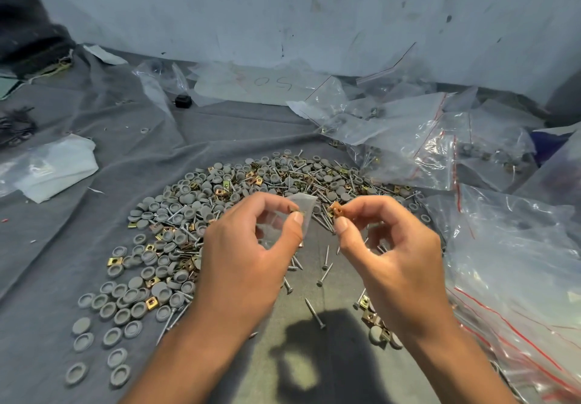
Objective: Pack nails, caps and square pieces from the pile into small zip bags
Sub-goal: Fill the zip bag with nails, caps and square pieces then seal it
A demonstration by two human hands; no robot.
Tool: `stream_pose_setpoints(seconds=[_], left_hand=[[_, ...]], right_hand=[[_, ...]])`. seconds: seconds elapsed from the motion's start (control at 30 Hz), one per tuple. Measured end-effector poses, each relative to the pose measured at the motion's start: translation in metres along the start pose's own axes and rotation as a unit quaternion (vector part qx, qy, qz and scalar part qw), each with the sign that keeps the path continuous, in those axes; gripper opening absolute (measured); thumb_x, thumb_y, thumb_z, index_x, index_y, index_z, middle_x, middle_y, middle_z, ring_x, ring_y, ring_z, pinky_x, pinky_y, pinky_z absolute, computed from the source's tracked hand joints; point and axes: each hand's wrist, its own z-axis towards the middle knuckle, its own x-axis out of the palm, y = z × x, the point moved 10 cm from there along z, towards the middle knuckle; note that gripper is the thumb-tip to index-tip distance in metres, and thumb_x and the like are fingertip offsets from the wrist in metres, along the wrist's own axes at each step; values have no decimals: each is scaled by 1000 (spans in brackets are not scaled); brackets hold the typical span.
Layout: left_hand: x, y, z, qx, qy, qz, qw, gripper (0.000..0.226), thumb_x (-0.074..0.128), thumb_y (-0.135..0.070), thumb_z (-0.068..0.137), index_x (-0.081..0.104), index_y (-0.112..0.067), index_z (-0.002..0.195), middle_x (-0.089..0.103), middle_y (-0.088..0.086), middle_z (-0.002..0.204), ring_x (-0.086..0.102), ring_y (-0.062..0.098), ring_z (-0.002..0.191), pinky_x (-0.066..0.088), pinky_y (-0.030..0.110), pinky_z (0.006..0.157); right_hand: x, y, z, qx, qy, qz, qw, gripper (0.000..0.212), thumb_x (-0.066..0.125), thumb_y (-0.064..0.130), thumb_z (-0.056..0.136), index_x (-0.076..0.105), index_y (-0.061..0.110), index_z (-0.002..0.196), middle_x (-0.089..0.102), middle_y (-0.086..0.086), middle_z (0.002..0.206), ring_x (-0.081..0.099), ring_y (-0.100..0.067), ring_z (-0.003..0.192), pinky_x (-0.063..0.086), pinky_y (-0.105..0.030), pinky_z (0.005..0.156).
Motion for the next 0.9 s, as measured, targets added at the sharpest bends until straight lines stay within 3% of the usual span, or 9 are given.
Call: stream_pose_setpoints(seconds=[0.13, 0.2, 0.27, 0.37, 0.53, 0.73, 0.83, 0.9], left_hand=[[12, 6, -1, -23, 44, -34, 998, 6, 65, -31, 93, 69, -28, 93, 71, -17, 85, 67, 3, 81, 52, 23, 68], [13, 8, -1, -26, 53, -45, 997, 5, 64, -30, 94, 68, -29, 93, 71, -18, 87, 68, 0, 82, 53, 20, 69], [11, 8, 1, -16, 53, -29, 998, 4, 64, -29, 94, 67, -31, 93, 71, -20, 86, 68, -3, 82, 52, 15, 69], [7, 3, 3, 25, 58, 44, 997, 10, 66, -23, 92, 70, -30, 98, 68, -23, 85, 64, -7, 83, 45, 7, 72], [7, 1, 0, 46, 80, 125, 988, 24, 72, -23, 88, 70, -30, 111, 62, -24, 92, 56, -12, 86, 37, 2, 77], [9, -7, -2, 74, 86, 128, 985, 33, 73, -21, 86, 68, -28, 118, 64, -20, 98, 58, -6, 91, 38, 2, 83], [13, -12, -4, 95, 90, 124, 984, 36, 74, -17, 84, 68, -26, 118, 64, -19, 103, 59, -3, 93, 40, 7, 87], [15, -15, -4, 106, 94, 115, 983, 35, 70, -25, 83, 67, -25, 118, 59, -24, 103, 56, -7, 94, 37, 5, 87]], right_hand=[[12, 38, -4, -183, 48, -59, 980, 14, 72, 18, 85, 68, 20, 98, 72, 9, 101, 66, -12, 87, 47, -18, 73], [24, 45, -10, -243, 75, -93, 963, 13, 75, 11, 83, 71, 9, 95, 73, 2, 102, 65, -12, 86, 48, -18, 76], [31, 43, -15, -268, 91, -121, 951, 11, 76, 12, 85, 72, 8, 94, 74, 2, 102, 65, -13, 84, 53, -25, 74], [30, 36, -14, -269, 83, -172, 944, 8, 73, 19, 88, 73, 13, 94, 73, 6, 96, 62, -13, 76, 53, -32, 67], [24, 30, -8, -246, 59, -217, 943, 9, 70, 23, 88, 72, 16, 95, 69, 9, 91, 54, -6, 76, 50, -28, 70], [13, 34, -5, -226, -8, -218, 949, 13, 74, 21, 86, 73, 12, 97, 65, 1, 107, 58, -14, 101, 43, -20, 91], [20, 34, -3, -215, -3, -252, 944, 15, 72, 28, 89, 74, 16, 97, 61, -1, 112, 56, -18, 101, 45, -21, 87], [27, 28, -2, -203, 35, -296, 933, 16, 69, 34, 90, 74, 21, 99, 58, 0, 120, 53, -18, 102, 45, -24, 87]])
